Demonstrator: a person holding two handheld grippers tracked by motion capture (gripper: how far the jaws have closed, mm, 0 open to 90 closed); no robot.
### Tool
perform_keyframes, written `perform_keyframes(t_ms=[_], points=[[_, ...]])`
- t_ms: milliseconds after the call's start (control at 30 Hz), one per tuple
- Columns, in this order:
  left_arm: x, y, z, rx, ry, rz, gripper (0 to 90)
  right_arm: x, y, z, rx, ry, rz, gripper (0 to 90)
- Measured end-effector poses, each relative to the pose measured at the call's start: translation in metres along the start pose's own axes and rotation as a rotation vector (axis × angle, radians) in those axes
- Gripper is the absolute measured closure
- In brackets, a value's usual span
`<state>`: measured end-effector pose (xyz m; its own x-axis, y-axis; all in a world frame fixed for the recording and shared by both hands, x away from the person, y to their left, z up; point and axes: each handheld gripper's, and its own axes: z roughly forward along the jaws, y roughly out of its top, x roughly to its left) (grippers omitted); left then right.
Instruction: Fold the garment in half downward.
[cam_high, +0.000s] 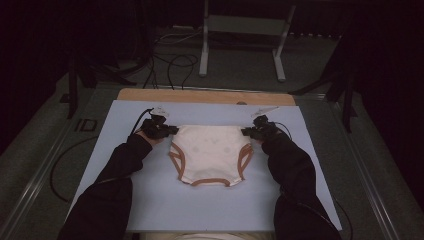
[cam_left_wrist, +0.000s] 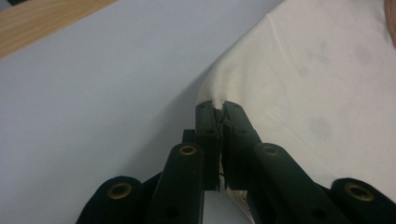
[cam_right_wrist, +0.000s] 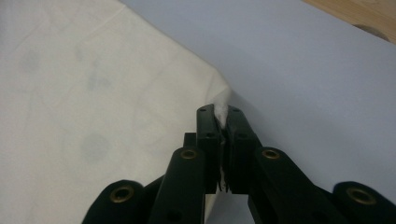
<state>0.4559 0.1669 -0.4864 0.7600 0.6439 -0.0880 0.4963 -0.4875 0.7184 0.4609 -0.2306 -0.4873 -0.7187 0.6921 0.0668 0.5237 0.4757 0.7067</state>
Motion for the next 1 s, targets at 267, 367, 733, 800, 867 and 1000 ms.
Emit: perform_keyframes(t_ms=[267,367,733,800,867,1000], points=[[0.005,-0.003,0.009,0.023,0.007,-0.016,86.8,-0.005,0.000,0.010,0.014,-0.008,0.019,86.3],[0.007,-0.004,0.011,0.024,0.007,-0.023,86.8,-0.006,-0.001,0.014,0.021,-0.006,0.027,86.3],[0.010,-0.005,0.021,0.040,0.019,-0.033,86.8,-0.011,-0.004,0.023,0.035,-0.012,0.046,86.2],[0.011,-0.005,0.023,0.048,0.025,-0.037,86.8,-0.013,-0.005,0.025,0.039,-0.013,0.049,86.1],[0.012,-0.006,0.025,0.051,0.031,-0.046,86.7,-0.014,-0.005,0.028,0.041,-0.014,0.055,85.9],[0.013,-0.008,0.030,0.069,0.038,-0.055,86.7,-0.015,-0.008,0.032,0.056,-0.013,0.066,85.7]])
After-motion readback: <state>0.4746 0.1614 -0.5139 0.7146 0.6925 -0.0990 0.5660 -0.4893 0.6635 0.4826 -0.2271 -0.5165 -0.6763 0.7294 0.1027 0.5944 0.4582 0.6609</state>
